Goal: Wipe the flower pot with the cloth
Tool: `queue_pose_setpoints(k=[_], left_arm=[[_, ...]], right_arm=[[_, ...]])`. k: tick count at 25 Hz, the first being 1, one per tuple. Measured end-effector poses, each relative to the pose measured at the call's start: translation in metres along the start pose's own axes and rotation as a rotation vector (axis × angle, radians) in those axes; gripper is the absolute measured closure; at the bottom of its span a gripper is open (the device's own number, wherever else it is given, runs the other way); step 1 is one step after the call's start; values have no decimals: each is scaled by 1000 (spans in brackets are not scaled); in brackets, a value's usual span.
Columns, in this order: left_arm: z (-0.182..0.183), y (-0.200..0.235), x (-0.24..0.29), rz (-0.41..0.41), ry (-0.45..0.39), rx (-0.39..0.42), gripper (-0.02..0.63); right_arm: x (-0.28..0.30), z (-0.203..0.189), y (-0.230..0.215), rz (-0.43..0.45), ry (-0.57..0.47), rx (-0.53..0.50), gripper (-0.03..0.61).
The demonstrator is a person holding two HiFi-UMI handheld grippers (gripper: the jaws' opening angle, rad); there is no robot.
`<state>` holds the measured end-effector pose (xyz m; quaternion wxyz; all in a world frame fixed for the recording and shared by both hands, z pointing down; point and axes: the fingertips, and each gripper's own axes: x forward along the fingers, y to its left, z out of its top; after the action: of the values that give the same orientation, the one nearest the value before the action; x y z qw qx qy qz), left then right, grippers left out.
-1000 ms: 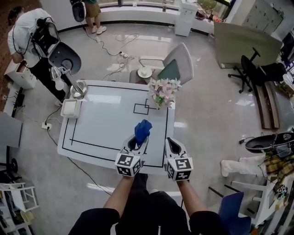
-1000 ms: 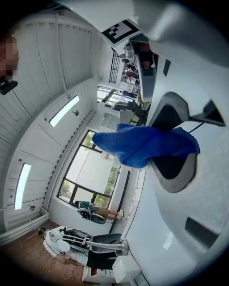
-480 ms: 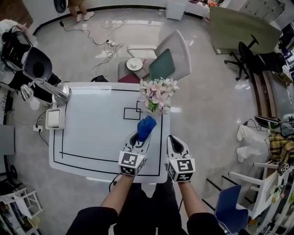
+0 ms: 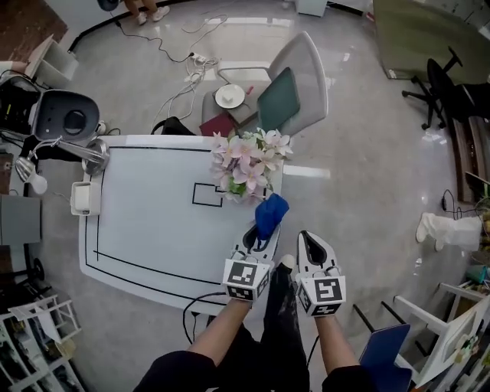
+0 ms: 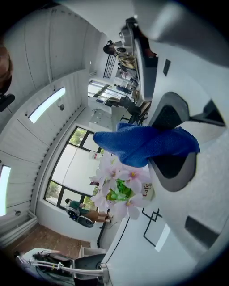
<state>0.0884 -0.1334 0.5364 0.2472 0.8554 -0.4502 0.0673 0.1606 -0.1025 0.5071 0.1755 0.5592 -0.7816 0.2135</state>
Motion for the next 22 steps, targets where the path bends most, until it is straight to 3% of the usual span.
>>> queue_pose_setpoints(k=[7, 16, 22], left_arm=[[1, -15, 79, 148, -87, -150, 474], [-17, 32, 161, 305, -139, -466, 474], [-19, 55, 186, 350, -155, -566, 474]], right_arm=[[8, -13, -63, 50, 27, 2, 571], [4, -50, -105, 55, 97, 25, 571], [6, -64, -111, 52, 131, 48, 571]])
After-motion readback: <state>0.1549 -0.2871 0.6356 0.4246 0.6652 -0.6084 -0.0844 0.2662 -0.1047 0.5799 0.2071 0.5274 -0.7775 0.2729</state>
